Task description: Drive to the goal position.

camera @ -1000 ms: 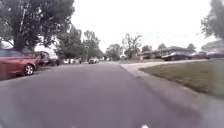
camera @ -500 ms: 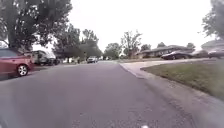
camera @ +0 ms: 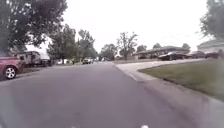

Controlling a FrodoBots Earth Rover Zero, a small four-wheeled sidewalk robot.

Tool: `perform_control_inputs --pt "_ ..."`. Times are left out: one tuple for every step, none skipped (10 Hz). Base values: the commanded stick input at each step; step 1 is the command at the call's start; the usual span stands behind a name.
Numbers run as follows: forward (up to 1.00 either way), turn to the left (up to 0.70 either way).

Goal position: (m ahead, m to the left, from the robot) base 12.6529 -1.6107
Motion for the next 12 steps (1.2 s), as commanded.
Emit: perform_control_inputs --pt "1.0 0.0" --pt "1.0 0.0" --pt "1.0 0.0" --pt "1.0 0.0" --pt "1.0 0.0" --pt "1.0 0.0" --pt "1.0 0.0" --pt "1.0 0.0" --pt "1.0 0.0" --pt "1.0 0.0" --pt "1.0 0.0" --pt "1.0 0.0"
